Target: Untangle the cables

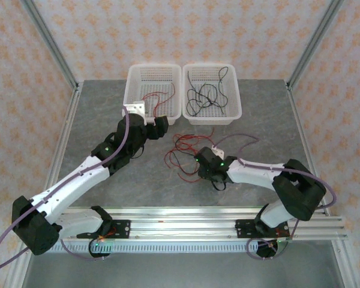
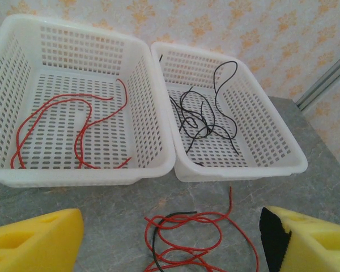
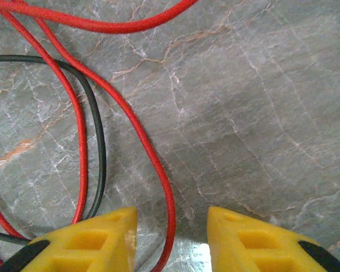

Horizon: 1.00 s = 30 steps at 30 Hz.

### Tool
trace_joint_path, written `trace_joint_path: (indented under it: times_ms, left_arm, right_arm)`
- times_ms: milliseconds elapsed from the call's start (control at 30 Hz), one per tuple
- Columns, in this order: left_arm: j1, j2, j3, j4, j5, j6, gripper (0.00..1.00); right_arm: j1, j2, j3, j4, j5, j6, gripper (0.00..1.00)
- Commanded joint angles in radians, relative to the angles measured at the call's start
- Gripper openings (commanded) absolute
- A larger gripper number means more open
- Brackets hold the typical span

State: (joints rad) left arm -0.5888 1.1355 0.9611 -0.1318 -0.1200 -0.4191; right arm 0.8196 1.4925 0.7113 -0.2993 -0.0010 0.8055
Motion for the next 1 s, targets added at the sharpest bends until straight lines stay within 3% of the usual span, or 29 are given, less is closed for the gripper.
trace_joint_path:
  times_ms: [0,333,633,967]
  left_arm:
    - [0.006,-0.032,-0.014,-0.001,-0.027,-0.008,0.83]
    - [0.006,-0.050,-0.024,-0.009,-0.049,-0.003,0.83]
    - [0.006,-0.051,-0.023,-0.017,-0.051,-0.002,0.83]
    - [0.004,-0.059,-0.036,-0.028,0.024,-0.030,0.79]
  right_arm:
    - [0.007,0.020,0.024,-0.024,0.054,0.036,0.36]
    - [0.012,0.050,0.030,-0.015,0.073,0.060,0.28]
    - [0.017,0.063,0.033,0.014,0.076,0.064,0.00]
    - [0.019,-0.041,0.043,-0.012,0.131,0.018,0.00]
